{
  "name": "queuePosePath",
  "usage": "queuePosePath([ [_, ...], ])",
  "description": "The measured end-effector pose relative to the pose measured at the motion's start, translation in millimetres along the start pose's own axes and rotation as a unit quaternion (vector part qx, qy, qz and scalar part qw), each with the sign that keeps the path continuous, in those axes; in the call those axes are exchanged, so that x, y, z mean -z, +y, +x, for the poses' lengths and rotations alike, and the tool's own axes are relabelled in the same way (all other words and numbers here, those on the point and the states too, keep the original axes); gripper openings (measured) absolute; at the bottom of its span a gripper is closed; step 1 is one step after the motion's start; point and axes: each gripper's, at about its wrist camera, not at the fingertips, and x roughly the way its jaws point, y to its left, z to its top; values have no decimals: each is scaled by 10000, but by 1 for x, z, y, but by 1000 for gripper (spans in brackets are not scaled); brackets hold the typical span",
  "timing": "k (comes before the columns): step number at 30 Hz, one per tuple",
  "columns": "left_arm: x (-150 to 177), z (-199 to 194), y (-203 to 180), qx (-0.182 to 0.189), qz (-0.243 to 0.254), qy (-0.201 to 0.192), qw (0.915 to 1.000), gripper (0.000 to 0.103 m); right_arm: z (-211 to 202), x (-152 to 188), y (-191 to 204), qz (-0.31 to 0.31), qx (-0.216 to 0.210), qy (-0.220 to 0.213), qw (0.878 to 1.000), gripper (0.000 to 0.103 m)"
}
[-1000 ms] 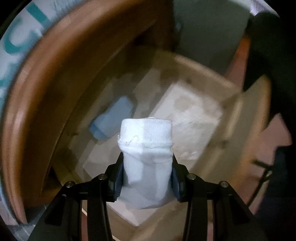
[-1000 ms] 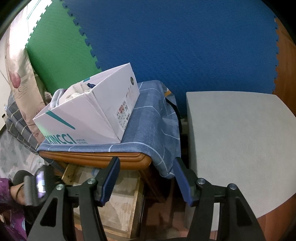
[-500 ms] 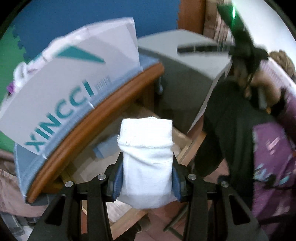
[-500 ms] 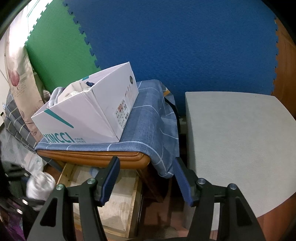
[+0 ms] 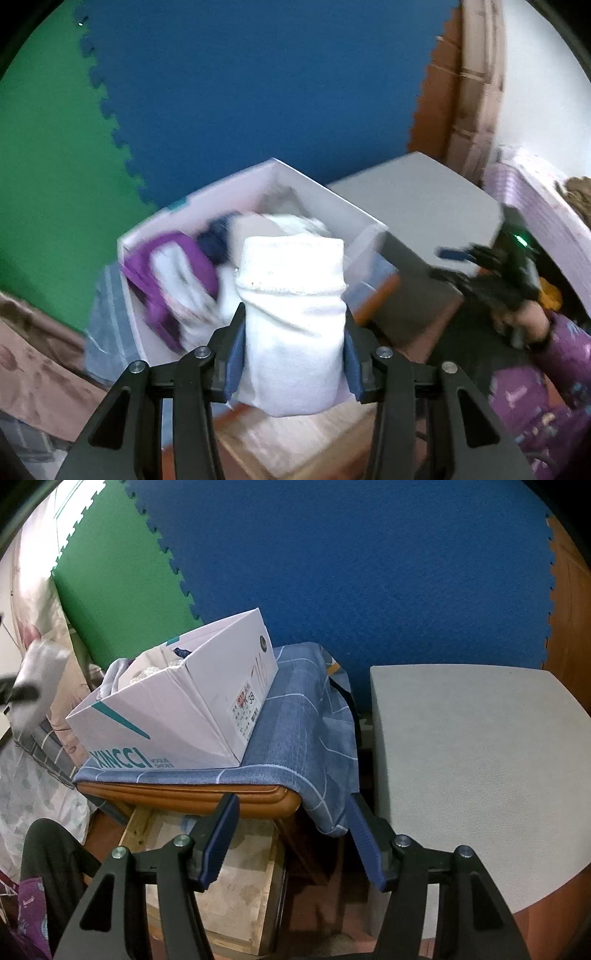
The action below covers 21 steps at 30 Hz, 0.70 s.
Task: Take underwear out of drawer
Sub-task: 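Lift the white sock and carry it over the white box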
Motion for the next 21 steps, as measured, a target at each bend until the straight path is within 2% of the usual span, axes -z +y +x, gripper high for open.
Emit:
queuePosePath([
  [5, -32, 30, 41, -364, -299, 84, 9989, 41, -1, 0, 0, -1, -11, -18, 10000, 62],
  [12, -54, 85, 81, -677, -707, 370, 9945, 42, 0, 0, 0, -23, -25, 3, 10000, 62],
  [16, -57, 105, 90, -708, -912, 454, 9923, 42, 0, 0, 0, -19, -31, 15, 10000, 62],
  [21, -59, 123, 88, -757, -878, 550, 9917, 43, 0, 1, 0, -19, -31, 27, 10000, 62],
])
